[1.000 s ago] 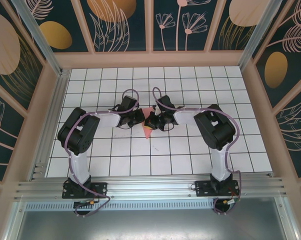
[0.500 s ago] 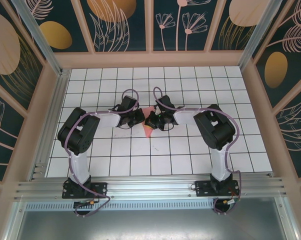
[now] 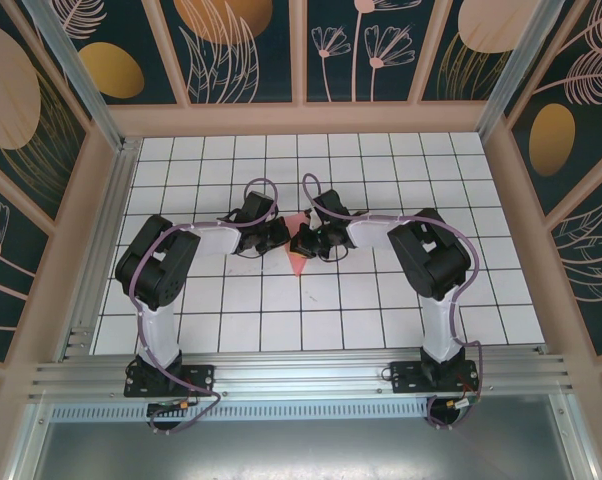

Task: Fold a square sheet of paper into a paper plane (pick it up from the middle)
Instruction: Third fold the triangle at the center of the table.

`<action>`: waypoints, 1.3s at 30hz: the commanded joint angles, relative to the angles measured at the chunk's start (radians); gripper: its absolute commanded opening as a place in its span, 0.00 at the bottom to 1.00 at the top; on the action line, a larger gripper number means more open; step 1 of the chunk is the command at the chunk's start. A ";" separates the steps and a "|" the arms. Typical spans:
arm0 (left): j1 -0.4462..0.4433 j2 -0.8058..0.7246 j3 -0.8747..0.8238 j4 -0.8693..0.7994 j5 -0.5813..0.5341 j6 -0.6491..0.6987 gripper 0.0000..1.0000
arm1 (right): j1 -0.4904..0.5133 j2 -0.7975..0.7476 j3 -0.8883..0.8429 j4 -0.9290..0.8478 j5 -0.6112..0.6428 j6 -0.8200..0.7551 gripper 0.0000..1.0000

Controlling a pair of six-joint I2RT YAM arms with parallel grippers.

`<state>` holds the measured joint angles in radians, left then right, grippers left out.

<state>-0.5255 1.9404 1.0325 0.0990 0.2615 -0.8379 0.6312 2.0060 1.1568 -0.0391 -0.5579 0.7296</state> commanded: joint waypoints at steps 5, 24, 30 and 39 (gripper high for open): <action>-0.005 0.032 0.000 -0.031 0.028 0.024 0.00 | 0.005 0.015 0.008 -0.041 -0.027 -0.056 0.02; -0.005 0.027 0.000 -0.031 0.027 0.020 0.00 | 0.005 0.023 -0.011 -0.009 0.024 -0.007 0.02; -0.005 0.022 0.003 -0.033 0.027 0.021 0.00 | 0.005 0.025 -0.015 -0.016 0.042 -0.006 0.02; -0.005 0.020 0.014 -0.041 0.025 0.023 0.01 | 0.007 0.038 -0.011 -0.029 0.038 -0.015 0.07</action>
<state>-0.5255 1.9423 1.0328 0.1001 0.2771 -0.8337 0.6312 2.0140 1.1557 -0.0563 -0.5388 0.7151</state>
